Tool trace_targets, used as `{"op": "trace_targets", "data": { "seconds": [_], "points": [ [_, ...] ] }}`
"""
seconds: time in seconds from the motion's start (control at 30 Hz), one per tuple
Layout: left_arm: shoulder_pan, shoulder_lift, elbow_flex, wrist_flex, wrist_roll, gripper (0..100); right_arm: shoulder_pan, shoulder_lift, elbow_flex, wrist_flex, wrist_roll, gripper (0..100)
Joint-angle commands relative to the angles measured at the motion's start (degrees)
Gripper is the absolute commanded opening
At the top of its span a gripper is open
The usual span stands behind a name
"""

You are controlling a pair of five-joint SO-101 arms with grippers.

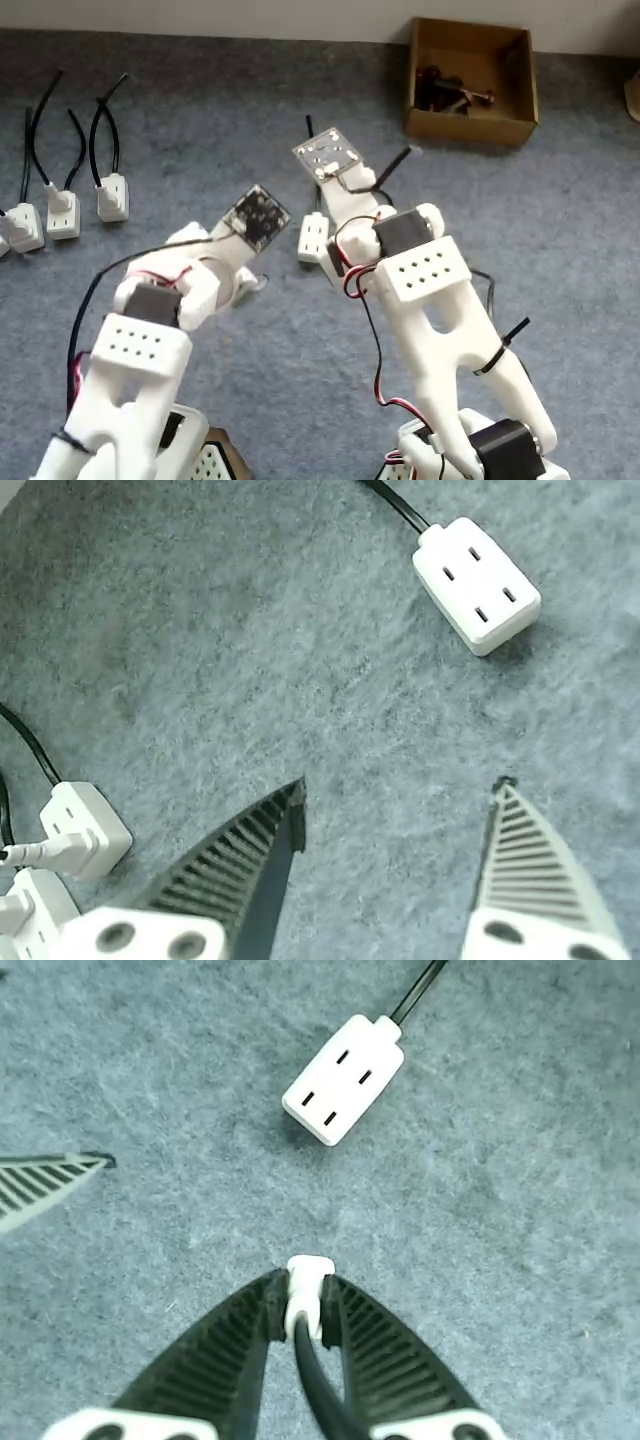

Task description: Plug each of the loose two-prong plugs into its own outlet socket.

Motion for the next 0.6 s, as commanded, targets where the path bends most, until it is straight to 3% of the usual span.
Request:
{"op": "trace_targets", "data": {
  "seconds": [0.0, 0.33, 0.57],
  "points": [
    [0.7, 6.5, -8.0, -2.3, 4.6, 31, 2.9, -2.7, -0.5, 0.3, -0.6, 0.5],
    [1.7, 29.1, -27.6, -2.3, 22.2, 31, 7.3, -2.7, -0.5, 0.3, -1.0, 0.5],
    [6.0, 44.2, -39.0, 3.0, 23.6, 31, 8.4, -2.7, -0.5, 0.1, -1.0, 0.5]
  ]
}}
